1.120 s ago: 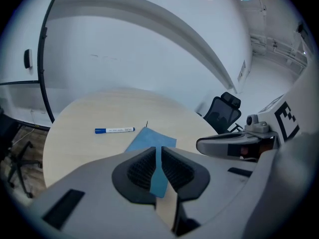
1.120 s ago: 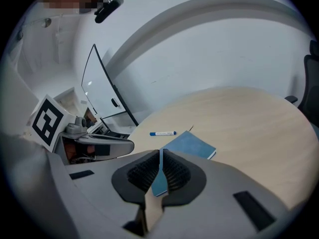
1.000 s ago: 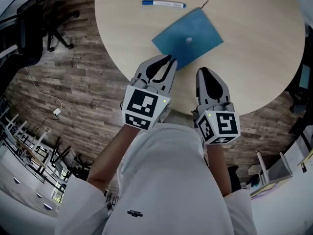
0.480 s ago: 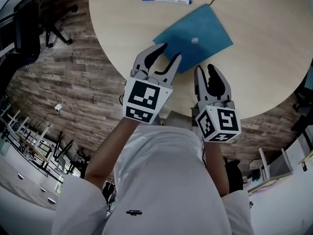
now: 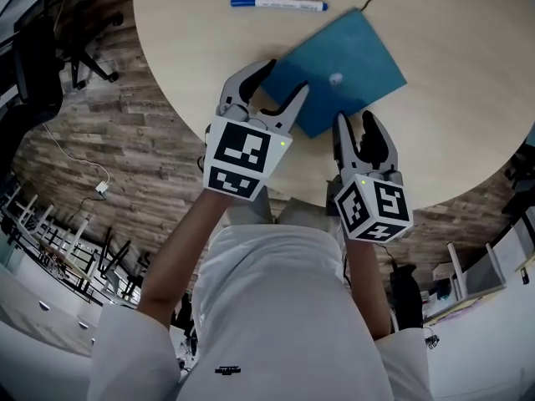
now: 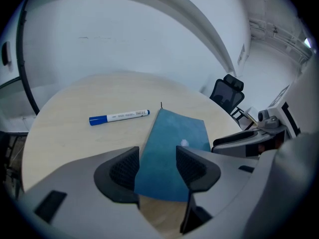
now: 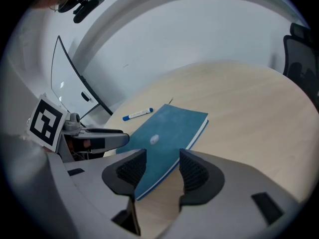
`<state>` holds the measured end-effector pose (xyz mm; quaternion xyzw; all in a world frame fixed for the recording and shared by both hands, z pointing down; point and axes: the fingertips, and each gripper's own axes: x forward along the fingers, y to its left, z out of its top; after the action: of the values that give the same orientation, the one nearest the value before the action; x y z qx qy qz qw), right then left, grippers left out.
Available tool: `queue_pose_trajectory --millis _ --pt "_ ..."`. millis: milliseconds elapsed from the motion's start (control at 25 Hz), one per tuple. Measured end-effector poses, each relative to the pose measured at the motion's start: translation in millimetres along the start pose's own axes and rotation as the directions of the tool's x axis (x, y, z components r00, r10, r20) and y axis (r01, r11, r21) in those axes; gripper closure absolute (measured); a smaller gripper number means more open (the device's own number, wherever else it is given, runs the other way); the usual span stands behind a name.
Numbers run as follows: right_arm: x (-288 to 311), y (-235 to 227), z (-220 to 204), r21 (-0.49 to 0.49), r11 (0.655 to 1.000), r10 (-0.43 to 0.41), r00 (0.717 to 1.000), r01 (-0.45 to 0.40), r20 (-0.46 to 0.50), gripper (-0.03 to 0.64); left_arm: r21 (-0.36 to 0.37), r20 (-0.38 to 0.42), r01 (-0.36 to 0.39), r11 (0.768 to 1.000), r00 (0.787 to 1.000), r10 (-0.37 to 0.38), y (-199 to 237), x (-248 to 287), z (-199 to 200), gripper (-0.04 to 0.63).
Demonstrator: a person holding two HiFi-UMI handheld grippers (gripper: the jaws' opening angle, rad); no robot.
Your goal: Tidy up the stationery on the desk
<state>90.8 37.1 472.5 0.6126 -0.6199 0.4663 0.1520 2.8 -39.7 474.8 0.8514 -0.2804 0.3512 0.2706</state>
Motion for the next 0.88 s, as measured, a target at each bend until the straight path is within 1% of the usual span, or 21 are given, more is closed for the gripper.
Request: queue_pose_trajectory --millis 200,320,480,720,880 --pt "13.2 -5.7 -12.8 0.056 0.998 -0.003 0.999 0.005 -0.039 0.399 -0.021 -0.063 0.025 0.999 0.998 -0.026 2.8 13.7 -18.5 0.346" --pt "20.9 -5.8 -14.3 0.058 0.998 -0.004 0.999 0.007 -0.049 0.396 -0.023 -0.056 0.023 0.999 0.998 -0.024 4.6 16.1 -19.2 0.345" --pt "22.0 -6.1 -14.1 0.048 0.999 0.003 0.999 0.000 -0.054 0.396 -0.048 -0.057 0.032 0.998 0.998 -0.035 5.8 17.1 -18.2 0.345" --pt "21.0 -5.6 -15.9 0.027 1.000 0.014 0.998 -0.012 -0.064 0.396 -0.056 -0.066 0.029 0.998 0.997 -0.033 4.8 16.2 -19.9 0.345" --pt "18.3 -8.2 -12.0 -0.013 1.000 0.010 0.998 -0.011 -0.066 0.396 -0.068 -0.078 0.037 0.997 0.996 -0.042 -0.4 14.8 -22.2 0.345"
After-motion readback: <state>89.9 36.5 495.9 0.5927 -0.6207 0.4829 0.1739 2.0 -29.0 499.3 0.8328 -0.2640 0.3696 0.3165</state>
